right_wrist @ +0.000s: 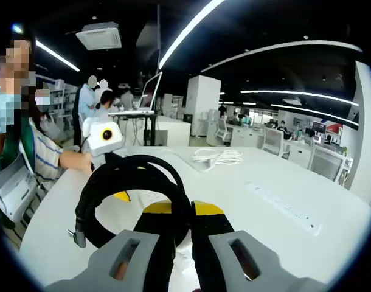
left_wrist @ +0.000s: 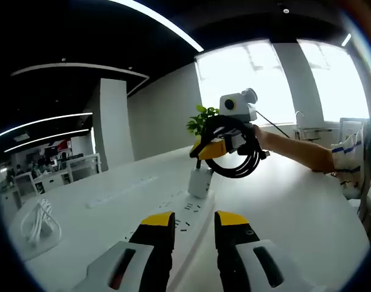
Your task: Straighten the power strip on the desk, plug the charger into it
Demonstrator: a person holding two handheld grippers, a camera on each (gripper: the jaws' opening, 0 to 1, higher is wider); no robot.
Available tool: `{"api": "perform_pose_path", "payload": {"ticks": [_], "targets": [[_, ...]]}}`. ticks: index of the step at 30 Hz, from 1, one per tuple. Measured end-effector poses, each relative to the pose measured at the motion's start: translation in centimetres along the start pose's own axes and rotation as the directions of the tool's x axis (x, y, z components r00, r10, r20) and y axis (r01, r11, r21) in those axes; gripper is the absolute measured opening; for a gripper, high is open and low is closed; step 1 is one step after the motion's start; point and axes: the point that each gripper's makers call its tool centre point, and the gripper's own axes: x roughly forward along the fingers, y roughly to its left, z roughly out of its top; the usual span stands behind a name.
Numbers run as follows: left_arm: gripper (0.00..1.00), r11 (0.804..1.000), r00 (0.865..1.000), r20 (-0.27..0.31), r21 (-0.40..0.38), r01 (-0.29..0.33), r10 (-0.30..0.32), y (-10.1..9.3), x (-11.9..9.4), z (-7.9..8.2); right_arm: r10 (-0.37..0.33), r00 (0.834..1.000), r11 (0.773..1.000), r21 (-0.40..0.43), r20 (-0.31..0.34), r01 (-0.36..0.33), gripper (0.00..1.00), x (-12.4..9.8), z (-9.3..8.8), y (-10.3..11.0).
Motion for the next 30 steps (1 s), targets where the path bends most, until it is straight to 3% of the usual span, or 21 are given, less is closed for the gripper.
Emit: {"api": "perform_pose_path", "payload": {"ticks": [9,12,16,21,24,28,30], "targets": [[0.26,1.000,1.000,-0.020,0.015,-0.001,0.001,-0.2,0.1,-0.4,0.011,1.000,0.998,0.059,0.020,-0.012,0.07,-1.4,-0.6,-1.3],[0.26,1.000,1.000,-0.011,0.015,0.002,-0.002,-0.2,0.1,-0.1,-0.008,0.999,1.000,-0.002,-0.045,0.008,0.07,-0.7,-0.5,-0.6],[0.26,1.000,1.000,-0.018,0.015,0.007,-0.007,-0.5,0.3,-0.4,-0.018,0.998,1.000,-0.025,-0.063,0.016,0.07,-0.2,-0.3,-0.3],[0.26,1.000,0.999,-0.046,0.015,0.020,-0.019,-1.0,0.6,-1.2,-0.002,1.000,0.999,0.039,-0.017,0.003,0.07,-1.5,-0.7,-1.6],[0.26,0.999,0.999,-0.048,0.023,0.025,-0.024,-1.2,0.6,-1.1,0.011,1.000,0.998,0.058,0.004,-0.012,0.07,-1.3,-0.6,-1.2],[0.26,0.999,0.999,-0.042,0.022,0.032,-0.031,-1.4,0.7,-1.0,0.000,0.999,1.000,-0.005,-0.047,0.000,0.07,-0.3,-0.3,-0.2],[0.26,0.999,0.998,-0.047,0.022,0.036,-0.035,-1.5,0.8,-1.1,-0.026,0.995,0.997,-0.081,-0.094,0.018,0.07,-0.2,-0.4,0.2]]}}
